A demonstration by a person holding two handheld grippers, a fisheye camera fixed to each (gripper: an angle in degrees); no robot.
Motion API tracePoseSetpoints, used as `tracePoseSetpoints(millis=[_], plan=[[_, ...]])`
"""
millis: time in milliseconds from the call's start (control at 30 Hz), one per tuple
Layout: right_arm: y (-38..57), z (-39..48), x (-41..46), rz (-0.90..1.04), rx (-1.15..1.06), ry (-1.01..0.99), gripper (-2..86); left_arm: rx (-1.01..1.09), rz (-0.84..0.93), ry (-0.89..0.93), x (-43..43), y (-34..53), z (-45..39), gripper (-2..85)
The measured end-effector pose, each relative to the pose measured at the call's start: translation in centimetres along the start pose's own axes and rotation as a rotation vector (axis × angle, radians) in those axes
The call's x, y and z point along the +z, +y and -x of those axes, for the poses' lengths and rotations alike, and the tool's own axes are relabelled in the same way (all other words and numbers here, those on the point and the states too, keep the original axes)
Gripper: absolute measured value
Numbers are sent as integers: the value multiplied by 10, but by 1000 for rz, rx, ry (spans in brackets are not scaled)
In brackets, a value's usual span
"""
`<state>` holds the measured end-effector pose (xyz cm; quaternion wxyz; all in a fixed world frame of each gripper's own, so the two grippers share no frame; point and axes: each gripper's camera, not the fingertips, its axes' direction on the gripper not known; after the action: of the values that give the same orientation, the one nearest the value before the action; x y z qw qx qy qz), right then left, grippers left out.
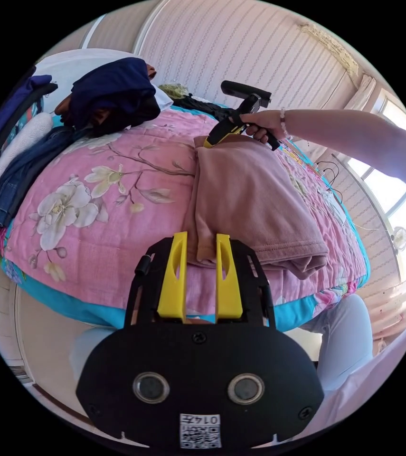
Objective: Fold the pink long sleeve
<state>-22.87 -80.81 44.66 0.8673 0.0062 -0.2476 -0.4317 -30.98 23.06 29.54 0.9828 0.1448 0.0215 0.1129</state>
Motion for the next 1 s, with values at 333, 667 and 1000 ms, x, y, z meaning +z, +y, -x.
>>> tracePoseSetpoints(millis=[333,667,1000], plan=[[3,-3,-8,-97,-81,-74,85,49,-13,26,-13,-1,15,73],[7,3,0,-172,-51,-98,85,55,-11,37,-13,4,21,53],[147,66,-50,-725,-68,-135,79,84,-176,268,-76,18,26,39]])
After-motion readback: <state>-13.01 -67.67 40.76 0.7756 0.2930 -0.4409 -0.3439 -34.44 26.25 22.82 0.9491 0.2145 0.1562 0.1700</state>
